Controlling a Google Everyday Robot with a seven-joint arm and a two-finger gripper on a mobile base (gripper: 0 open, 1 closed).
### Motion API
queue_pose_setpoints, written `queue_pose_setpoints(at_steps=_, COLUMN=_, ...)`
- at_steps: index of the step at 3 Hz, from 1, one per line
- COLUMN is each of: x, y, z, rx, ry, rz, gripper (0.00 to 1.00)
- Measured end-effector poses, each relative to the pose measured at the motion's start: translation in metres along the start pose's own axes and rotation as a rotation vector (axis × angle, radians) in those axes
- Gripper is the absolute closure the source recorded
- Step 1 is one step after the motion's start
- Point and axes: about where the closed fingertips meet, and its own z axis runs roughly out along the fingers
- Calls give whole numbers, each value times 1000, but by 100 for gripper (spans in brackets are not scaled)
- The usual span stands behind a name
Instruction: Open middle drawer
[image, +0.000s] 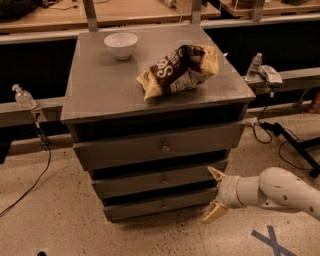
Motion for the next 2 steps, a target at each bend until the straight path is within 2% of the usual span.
queue_pose_setpoints(at_steps=2, x=6, y=-16, z=51, rx=-30, ry=-34, rz=-128, gripper=0)
